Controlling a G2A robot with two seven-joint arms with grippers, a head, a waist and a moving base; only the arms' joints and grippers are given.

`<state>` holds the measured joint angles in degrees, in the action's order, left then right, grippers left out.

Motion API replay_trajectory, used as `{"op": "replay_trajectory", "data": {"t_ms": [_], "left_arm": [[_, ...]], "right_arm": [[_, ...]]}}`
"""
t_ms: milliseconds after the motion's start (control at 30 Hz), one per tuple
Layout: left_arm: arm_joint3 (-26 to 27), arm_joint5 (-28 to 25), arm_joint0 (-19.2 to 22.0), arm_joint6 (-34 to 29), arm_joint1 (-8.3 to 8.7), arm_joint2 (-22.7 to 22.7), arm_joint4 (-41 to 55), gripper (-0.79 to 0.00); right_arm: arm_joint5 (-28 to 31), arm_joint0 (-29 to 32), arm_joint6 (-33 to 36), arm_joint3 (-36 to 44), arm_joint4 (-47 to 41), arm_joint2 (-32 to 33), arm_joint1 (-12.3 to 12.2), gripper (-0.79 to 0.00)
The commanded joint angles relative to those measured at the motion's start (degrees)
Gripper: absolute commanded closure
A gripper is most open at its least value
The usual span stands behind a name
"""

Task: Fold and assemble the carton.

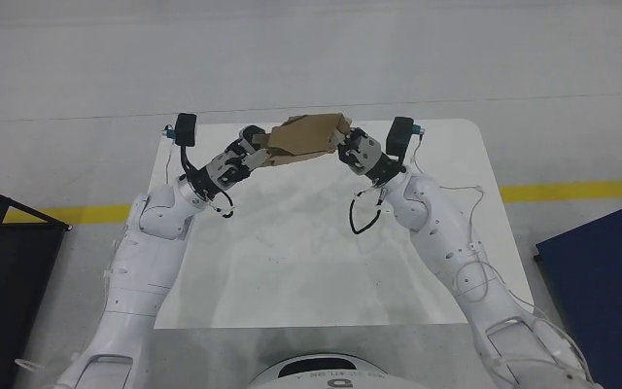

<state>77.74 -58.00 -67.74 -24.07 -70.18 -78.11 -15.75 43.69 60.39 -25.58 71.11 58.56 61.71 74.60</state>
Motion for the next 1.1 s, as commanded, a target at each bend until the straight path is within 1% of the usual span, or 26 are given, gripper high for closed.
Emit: {"op": "replay_trajectory", "data": {"t_ms": [0,33,233,267,300,333,533,633,700,767,800,833,967,1000,1067], "left_arm": [[-0.3,0.0,0.2,0.5,0.21,0.4,-1.0,-0.071],[-0.5,0.0,0.3,0.9,0.31,0.7,-1.4,0.0],[-1.1,0.0,0.6,3.4,0.88,2.1,-2.0,0.0],[-1.1,0.0,0.5,3.9,0.96,2.3,-1.5,0.0],[-1.2,0.0,0.6,4.2,1.07,2.4,-1.3,0.0],[-1.4,0.0,0.7,4.5,1.19,2.5,-1.3,0.0],[-2.5,0.0,1.1,6.8,1.71,2.8,0.3,0.0],[-2.4,0.0,1.3,8.5,1.92,2.6,-0.1,0.0],[-2.0,0.0,1.6,9.3,2.15,2.1,-1.8,0.0],[-1.4,0.0,1.6,10.8,2.34,1.8,-3.0,0.0],[-1.2,0.0,1.7,11.4,2.44,1.7,-3.4,0.0],[-1.1,0.0,1.9,11.9,2.54,1.6,-4.2,0.0],[-1.2,0.0,2.6,13.6,2.86,2.0,-6.7,0.0],[-1.2,0.0,2.7,14.0,2.9,2.3,-6.9,0.0],[-1.3,0.0,2.9,14.5,3.0,3.1,-7.0,0.0]], "right_arm": [[-0.4,0.1,0.1,0.2,0.8,0.2,0.0,0.0],[-0.5,0.2,-0.1,0.3,1.0,0.3,-0.1,0.0],[-0.8,0.6,-0.1,0.9,2.6,0.8,-0.2,0.0],[-0.9,0.6,-0.1,1.0,2.8,0.9,-0.2,-0.154],[-1.1,0.6,-0.1,1.0,3.0,1.0,-0.2,-0.483],[-1.1,0.7,-0.1,1.1,3.1,1.0,-0.2,-0.782],[0.0,0.4,-0.1,0.9,2.1,1.1,-0.1,-0.785],[-0.2,0.6,-2.5,0.3,-2.9,4.3,-0.3,-0.785],[2.9,1.5,-4.0,1.3,-8.2,5.9,-0.5,-0.785],[8.7,2.5,-3.7,2.7,-13.9,6.2,-0.6,-0.785],[11.6,2.9,-2.6,3.3,-16.6,6.0,-0.6,-0.785],[14.1,3.1,-0.8,3.7,-19.0,5.4,-0.7,-0.742],[14.3,2.9,8.0,7.0,-26.9,0.4,-0.9,-0.727],[14.3,2.5,10.0,6.9,-28.4,-0.5,-1.1,-0.727],[14.3,1.0,14.2,5.2,-28.5,-1.3,-1.3,-0.723]]}}
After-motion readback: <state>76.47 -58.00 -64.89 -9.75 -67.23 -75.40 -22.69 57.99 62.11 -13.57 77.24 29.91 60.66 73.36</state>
